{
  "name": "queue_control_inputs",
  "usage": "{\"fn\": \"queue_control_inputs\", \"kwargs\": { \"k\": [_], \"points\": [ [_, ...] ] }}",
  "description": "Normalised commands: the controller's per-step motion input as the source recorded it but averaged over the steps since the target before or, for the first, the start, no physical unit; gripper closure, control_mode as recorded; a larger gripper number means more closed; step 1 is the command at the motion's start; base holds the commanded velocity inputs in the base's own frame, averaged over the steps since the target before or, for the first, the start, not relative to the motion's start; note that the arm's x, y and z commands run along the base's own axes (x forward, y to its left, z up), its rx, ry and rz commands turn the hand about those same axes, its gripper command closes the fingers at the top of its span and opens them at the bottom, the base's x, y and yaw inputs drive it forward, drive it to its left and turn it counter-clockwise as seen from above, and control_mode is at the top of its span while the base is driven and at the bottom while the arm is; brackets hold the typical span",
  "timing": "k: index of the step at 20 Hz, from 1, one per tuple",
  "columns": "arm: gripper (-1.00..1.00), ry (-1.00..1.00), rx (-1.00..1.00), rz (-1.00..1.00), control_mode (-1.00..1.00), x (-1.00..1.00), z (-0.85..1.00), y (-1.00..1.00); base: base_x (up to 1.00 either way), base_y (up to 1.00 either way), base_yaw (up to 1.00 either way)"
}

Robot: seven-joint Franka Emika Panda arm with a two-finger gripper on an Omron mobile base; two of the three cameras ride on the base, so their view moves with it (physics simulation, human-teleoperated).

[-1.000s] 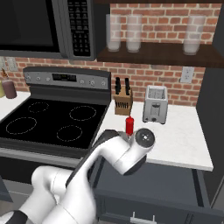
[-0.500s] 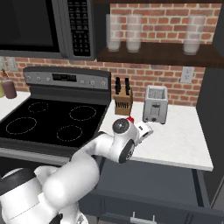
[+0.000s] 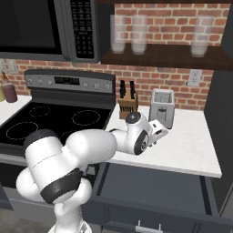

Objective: Pick the measuring cup from the drawer and place it on the counter.

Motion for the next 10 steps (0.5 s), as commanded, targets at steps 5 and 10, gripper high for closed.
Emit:
{"fn": "queue_control_inputs", "kwargs": {
  "k": [5,10],
  "points": [
    [1.00,0.04,0.10,0.04,-1.00,0.24,0.01,-0.64,0.00,0.00,0.00],
    [1.00,0.00,0.10,0.06,-1.00,0.23,0.00,-0.55,0.00,0.00,0.00]
  ]
}}
